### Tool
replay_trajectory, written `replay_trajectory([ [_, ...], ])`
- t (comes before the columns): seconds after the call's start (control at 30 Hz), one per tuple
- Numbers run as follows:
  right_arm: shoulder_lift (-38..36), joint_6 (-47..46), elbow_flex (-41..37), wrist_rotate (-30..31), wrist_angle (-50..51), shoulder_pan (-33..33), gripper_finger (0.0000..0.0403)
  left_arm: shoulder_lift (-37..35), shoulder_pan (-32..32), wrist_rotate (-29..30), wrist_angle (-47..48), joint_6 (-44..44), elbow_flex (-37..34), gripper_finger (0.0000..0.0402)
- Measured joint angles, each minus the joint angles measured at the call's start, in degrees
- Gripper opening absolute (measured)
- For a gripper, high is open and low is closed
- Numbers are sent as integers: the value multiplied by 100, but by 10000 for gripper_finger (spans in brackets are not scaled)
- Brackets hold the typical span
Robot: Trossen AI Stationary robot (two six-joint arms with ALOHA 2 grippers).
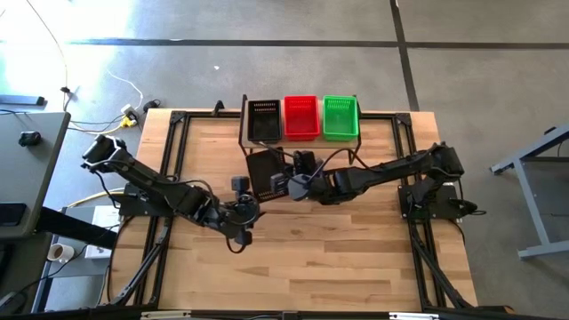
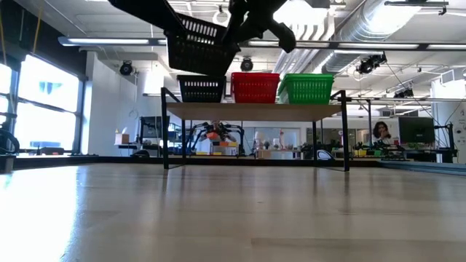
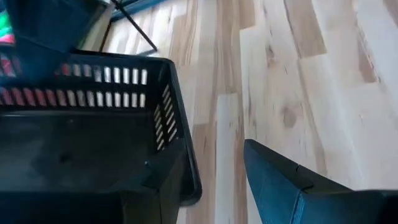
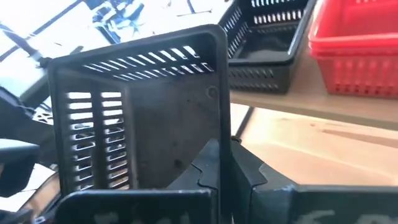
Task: Stack baskets on shelf by color
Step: Stack the black bin on the stacked black bins on the shelf
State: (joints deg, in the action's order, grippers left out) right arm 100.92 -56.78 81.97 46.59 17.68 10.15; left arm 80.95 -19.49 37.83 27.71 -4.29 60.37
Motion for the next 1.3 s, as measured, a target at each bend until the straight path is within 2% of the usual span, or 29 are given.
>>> replay_trajectory([
  [0.1, -11, 158, 0, -41, -168, 9, 0, 63, 12, 40, -5, -2, 3, 154],
  [0.3, -73, 163, 0, -397, -245, 65, 0, 81, 100, 513, 201, -203, 1, 154],
  [0.47, -81, 182, 0, -407, -302, 193, 0, 83, 281, 418, 458, -463, 1, 146],
  [0.63, -85, 329, 0, -426, -327, 232, 0, 83, 353, 200, 529, -739, 1, 101],
  [0.83, -90, 329, 0, -444, -331, 232, 0, 83, 272, 180, 529, -582, 1, 19],
  [0.9, -90, 329, 0, -463, -333, 229, 0, 80, 223, 183, 529, -562, 1, 6],
  [1.13, -92, 283, 0, -510, -337, 217, 0, 80, 142, 206, 561, -541, 1, 32],
  [1.3, -92, 30, 0, -515, -340, 215, 0, 80, 99, 211, 703, 126, 1, 45],
])
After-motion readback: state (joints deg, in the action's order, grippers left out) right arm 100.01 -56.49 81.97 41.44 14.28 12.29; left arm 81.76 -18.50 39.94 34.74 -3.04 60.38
